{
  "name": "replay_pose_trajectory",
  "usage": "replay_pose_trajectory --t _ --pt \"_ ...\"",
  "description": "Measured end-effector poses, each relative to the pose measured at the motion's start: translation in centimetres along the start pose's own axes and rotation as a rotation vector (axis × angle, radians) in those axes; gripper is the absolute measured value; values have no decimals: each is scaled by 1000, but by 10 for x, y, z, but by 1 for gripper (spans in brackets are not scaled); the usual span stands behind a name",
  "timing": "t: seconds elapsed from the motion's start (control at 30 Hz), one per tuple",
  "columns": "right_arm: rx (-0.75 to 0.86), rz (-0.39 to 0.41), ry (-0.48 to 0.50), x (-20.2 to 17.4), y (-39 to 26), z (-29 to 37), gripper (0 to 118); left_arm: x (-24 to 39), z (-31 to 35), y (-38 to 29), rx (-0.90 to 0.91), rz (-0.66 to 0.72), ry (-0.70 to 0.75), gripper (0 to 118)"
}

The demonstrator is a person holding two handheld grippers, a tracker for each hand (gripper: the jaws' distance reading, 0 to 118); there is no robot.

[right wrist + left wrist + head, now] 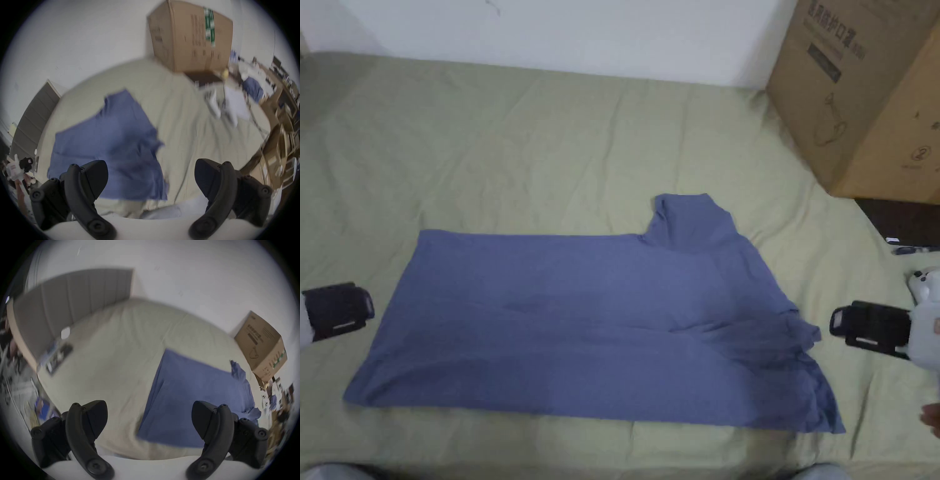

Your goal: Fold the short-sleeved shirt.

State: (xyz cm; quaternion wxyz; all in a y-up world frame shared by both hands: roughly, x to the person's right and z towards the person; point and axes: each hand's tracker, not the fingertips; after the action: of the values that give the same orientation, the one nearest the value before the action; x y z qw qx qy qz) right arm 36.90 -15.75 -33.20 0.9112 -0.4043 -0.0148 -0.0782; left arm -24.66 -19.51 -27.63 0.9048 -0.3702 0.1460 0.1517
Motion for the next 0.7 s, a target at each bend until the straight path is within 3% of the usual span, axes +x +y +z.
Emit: replay_pose_trajectory --t 0.2,0.4,0.47,0.5,0.6,0.63,0.7 --pt "438 144 44 -50 23 48 112 68 50 24 382 -230 -46 107" --pt "593 174 90 -89 20 45 112 107 59 21 537 -258 -86 105" --pt "613 167 89 -101 17 41 109 113 55 18 525 -256 -106 87" --pt "619 169 95 -105 15 39 101 116 52 17 523 -269 -112 73" --pt "626 169 108 -124 10 41 21 124 40 14 493 -305 -97 9" --pt "619 176 102 -131 9 39 8 123 36 14 489 -300 -102 0" --pt "606 187 98 -137 6 34 0 123 28 14 452 -255 -129 0"
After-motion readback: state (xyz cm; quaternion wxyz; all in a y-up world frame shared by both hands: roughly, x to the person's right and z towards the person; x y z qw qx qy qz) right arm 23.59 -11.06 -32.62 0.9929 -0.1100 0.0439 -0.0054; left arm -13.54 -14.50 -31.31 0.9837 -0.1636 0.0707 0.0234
